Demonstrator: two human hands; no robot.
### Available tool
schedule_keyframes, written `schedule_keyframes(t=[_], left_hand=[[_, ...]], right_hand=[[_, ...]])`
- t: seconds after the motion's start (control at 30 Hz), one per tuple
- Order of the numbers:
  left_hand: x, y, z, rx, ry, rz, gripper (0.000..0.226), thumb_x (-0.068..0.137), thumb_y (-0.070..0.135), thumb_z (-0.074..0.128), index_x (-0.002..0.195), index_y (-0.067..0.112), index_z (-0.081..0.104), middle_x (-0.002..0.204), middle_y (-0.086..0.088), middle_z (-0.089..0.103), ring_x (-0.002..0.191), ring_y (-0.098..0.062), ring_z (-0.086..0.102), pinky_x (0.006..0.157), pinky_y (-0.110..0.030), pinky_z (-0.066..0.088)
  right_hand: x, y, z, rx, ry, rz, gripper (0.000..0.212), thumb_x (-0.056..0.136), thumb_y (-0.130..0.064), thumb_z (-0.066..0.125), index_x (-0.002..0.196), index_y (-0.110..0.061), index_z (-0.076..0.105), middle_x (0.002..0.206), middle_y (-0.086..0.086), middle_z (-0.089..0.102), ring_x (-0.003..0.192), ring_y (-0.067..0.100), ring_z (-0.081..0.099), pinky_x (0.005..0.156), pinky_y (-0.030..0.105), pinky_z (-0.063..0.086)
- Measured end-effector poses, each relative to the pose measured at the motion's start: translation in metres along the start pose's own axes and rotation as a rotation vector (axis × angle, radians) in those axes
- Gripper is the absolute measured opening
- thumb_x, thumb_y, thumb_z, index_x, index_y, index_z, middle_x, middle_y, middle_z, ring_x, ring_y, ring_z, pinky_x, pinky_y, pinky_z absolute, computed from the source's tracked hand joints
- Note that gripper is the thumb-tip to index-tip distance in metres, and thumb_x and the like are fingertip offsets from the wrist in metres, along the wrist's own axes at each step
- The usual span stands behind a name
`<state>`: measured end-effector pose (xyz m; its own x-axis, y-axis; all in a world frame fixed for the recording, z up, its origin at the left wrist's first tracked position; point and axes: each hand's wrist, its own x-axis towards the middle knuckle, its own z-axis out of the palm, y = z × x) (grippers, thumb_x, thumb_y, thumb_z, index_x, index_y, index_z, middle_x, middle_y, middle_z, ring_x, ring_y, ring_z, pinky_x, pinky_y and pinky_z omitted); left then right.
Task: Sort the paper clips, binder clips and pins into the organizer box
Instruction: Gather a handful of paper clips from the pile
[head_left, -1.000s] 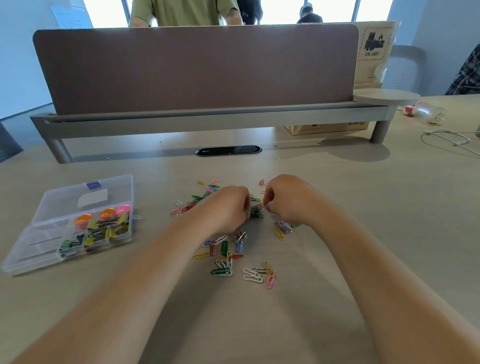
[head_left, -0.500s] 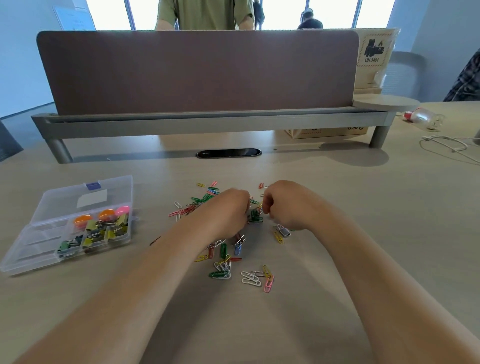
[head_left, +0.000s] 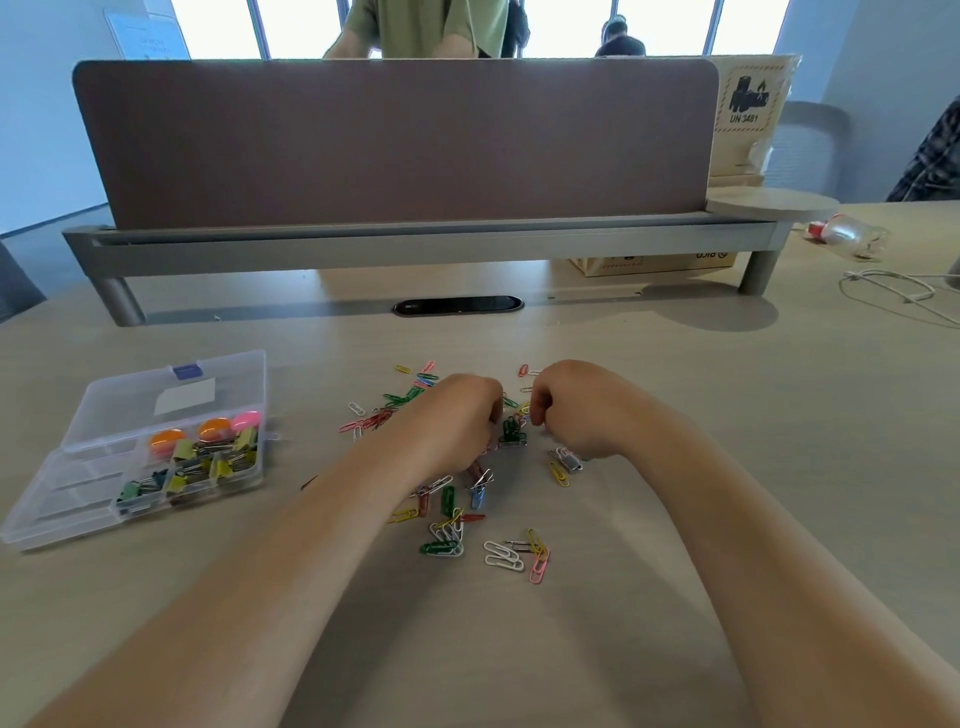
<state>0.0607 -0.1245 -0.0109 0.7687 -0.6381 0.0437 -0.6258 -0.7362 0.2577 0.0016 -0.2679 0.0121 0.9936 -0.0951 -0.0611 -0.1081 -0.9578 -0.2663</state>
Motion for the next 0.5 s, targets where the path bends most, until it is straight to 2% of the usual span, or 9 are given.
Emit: schedule_keyframes(t=[0.13,0.23,0.3,0.5], left_hand=[[0.003,0.002,-0.004,-0.127,0.062,-0.008,0.017,0.088,0.007,0.052,0.092,0.02,0.062,0.099,0.001,0.062,0.087,-0.016,0.057,0.072,-0.026,0.046],[0.0,0.011,-0.006,-0.19,0.039,0.037,0.022,0.09,0.008,0.052,0.101,0.02,0.067,0.082,0.01,0.057,0.066,-0.002,0.051,0.055,-0.012,0.036],[-0.002,0.016,-0.005,-0.201,0.002,0.047,0.026,0.091,0.005,0.05,0.099,0.018,0.07,0.069,0.017,0.051,0.057,0.003,0.047,0.046,-0.007,0.033],[-0.004,0.022,-0.005,-0.201,-0.018,0.063,0.029,0.091,0.004,0.048,0.098,0.017,0.072,0.071,0.015,0.056,0.059,0.004,0.049,0.05,-0.01,0.033]], right_hand=[[-0.003,0.011,-0.01,-0.027,-0.064,0.011,0.022,0.088,-0.004,0.054,0.096,-0.001,0.074,0.105,0.019,0.069,0.098,0.032,0.065,0.079,0.037,0.053],[-0.01,0.019,-0.02,-0.055,-0.14,-0.031,0.01,0.087,-0.012,0.065,0.093,-0.009,0.073,0.095,0.004,0.07,0.086,0.021,0.062,0.065,0.025,0.046],[-0.013,0.022,-0.023,-0.046,-0.197,-0.047,0.01,0.084,-0.018,0.073,0.095,-0.018,0.071,0.088,-0.006,0.064,0.08,0.012,0.056,0.059,0.019,0.04],[-0.01,0.02,-0.016,-0.047,-0.25,-0.054,0.023,0.077,-0.024,0.08,0.091,-0.028,0.063,0.081,-0.015,0.053,0.08,0.011,0.053,0.061,0.021,0.04]])
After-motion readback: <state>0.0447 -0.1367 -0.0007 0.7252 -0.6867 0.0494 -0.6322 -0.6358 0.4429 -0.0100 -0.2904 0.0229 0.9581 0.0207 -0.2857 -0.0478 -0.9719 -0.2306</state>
